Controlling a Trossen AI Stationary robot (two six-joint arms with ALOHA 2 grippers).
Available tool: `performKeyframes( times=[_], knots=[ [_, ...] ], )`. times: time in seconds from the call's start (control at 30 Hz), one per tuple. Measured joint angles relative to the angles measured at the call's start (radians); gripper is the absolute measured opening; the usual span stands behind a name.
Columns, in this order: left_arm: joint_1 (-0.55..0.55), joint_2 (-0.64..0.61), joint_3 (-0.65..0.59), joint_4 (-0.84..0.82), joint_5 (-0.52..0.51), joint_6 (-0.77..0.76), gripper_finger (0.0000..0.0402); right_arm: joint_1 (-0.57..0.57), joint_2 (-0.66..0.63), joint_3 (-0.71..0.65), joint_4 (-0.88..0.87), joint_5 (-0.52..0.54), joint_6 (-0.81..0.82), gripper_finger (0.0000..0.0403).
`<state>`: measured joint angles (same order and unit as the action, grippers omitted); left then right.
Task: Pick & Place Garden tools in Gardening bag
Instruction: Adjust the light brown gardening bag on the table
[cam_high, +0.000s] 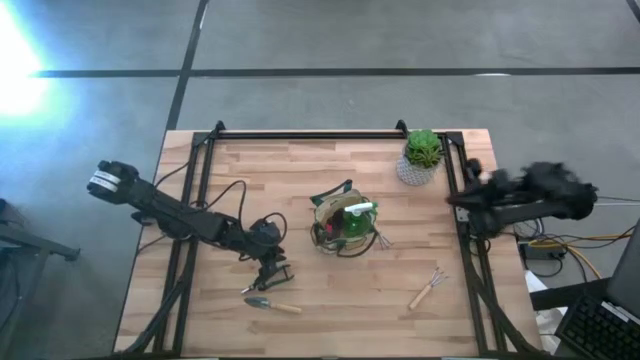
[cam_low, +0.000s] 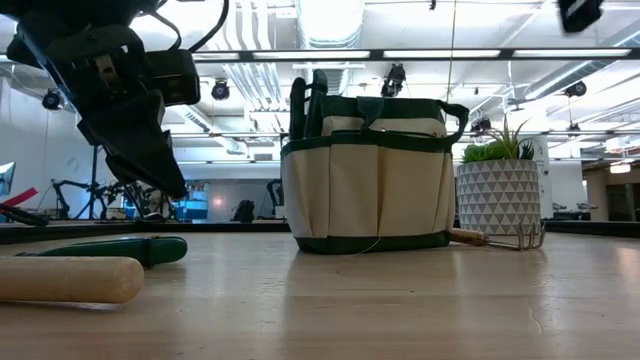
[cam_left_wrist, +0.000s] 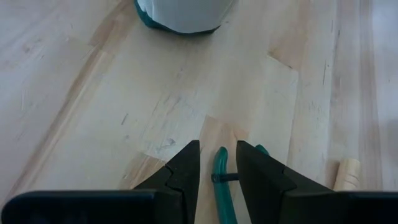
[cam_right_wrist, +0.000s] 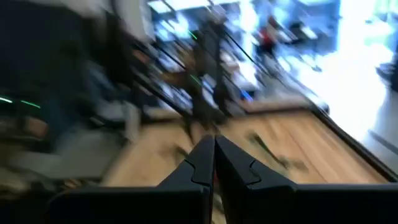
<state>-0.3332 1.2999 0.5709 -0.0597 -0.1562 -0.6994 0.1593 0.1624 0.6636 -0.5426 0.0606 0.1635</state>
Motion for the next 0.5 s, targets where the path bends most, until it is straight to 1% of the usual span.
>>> performKeyframes(
  times=[0.07, 0.17, 0.23, 0.3, 0.5],
  knots=[
    [0.000, 0.000, 0.000, 0.000, 0.000, 0.000, 0.0106, 0.000, 0.051, -0.039, -0.001, 0.100, 0.004, 0.0008],
    [0.000, 0.000, 0.000, 0.003, 0.000, 0.000, 0.0106, 0.000, 0.130, -0.084, -0.001, 0.292, 0.031, 0.0008],
    [0.000, 0.000, 0.001, 0.007, 0.000, 0.001, 0.0106, -0.001, 0.181, -0.103, -0.002, 0.383, 0.068, 0.0008],
    [0.000, 0.000, 0.003, 0.019, 0.000, 0.018, 0.0106, -0.001, 0.230, -0.113, 0.000, 0.425, 0.113, 0.0008],
    [0.000, 0.000, 0.005, 0.091, 0.008, 0.081, 0.0106, -0.002, 0.369, -0.118, 0.001, 0.491, 0.203, 0.0008]
  ],
)
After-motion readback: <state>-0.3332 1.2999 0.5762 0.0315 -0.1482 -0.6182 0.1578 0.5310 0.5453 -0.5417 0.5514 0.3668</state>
